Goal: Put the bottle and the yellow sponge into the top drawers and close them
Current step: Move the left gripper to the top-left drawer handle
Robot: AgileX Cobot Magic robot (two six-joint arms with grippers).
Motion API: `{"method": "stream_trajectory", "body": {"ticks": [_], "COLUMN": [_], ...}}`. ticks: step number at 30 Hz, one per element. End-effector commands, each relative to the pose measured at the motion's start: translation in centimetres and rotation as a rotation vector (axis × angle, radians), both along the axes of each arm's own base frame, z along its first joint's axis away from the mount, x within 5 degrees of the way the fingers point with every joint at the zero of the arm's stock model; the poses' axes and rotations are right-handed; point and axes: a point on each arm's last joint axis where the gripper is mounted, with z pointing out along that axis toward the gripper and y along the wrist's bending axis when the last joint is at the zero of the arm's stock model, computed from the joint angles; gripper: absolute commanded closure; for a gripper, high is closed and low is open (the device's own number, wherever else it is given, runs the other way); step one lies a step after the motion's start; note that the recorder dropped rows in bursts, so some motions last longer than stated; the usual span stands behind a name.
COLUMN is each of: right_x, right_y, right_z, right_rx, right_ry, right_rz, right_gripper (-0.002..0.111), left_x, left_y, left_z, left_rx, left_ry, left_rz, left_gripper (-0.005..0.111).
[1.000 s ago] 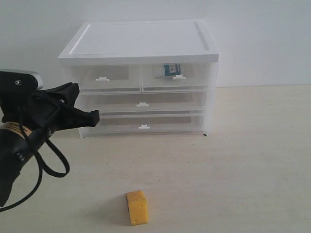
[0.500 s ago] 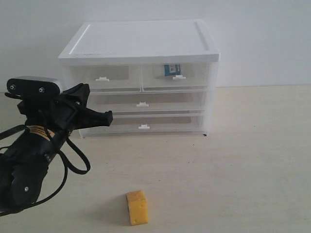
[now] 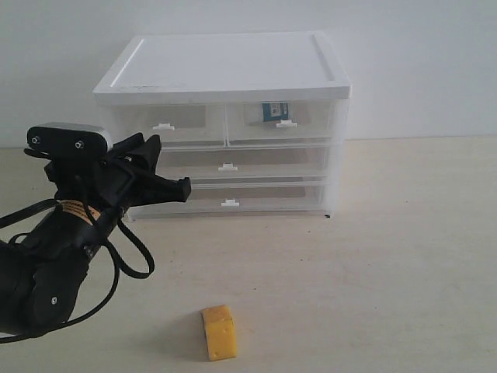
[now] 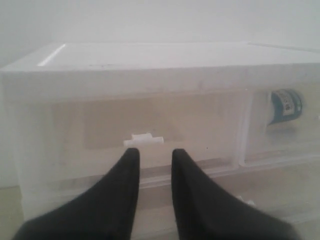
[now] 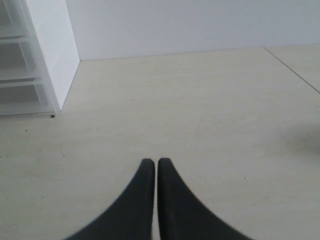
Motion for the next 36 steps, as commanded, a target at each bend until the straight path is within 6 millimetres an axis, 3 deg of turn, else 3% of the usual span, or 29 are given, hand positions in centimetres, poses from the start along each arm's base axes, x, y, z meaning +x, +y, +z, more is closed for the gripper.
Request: {"method": "stream_trajectory", "body": {"ticks": [1, 5, 8, 11, 12, 17, 21, 29, 36], "right_x": [0.0, 0.0, 0.0, 0.0, 0.0, 0.0, 0.0, 0.0, 0.0], "right_y": [0.0, 0.0, 0.0, 0.0, 0.0, 0.0, 0.0, 0.0, 0.0], "right_z": [-0.1, -0.1, -0.1, -0.1, -0.1, -0.1, -0.1, -0.1, -0.1], "right_rx": [-0.007, -0.005, -0.005, -0.005, -0.005, -0.005, -0.005, -0.006, -0.006], "right_ry": [-0.005, -0.005, -0.005, -0.005, -0.005, -0.005, -0.005, -0.007, -0.007], "right_rz": [-0.002, -0.002, -0.002, -0.002, -0.002, -0.002, -0.002, -0.002, -0.002], "right_gripper": [0.108, 0.108, 0.108, 0.108, 0.108, 0.108, 0.108, 0.108, 0.108], "left_x": [0.0, 0.5, 1.1, 1.6, 1.8, 2.3, 2.4, 3.0, 3.6], "left_y": [-0.2, -0.6, -1.2, -1.6, -1.6, -1.5, -1.5, -1.5, -1.0], "left_z": [0.0, 0.0, 0.4, 0.8, 0.8, 1.0, 1.2, -2.4, -3.0], "left_rx": [-0.013, -0.011, -0.003, -0.009, -0.017, 0.008, 0.010, 0.023, -0.091], "left_ry": [-0.007, 0.031, 0.045, 0.051, 0.066, 0.067, -0.007, 0.004, 0.045], "left_rz": [-0.011, -0.019, -0.038, -0.043, -0.031, 0.005, 0.022, 0.052, 0.141], "left_gripper": [0.081, 0.078, 0.058, 0.029, 0.026, 0.036, 0.036, 0.036, 0.036]}}
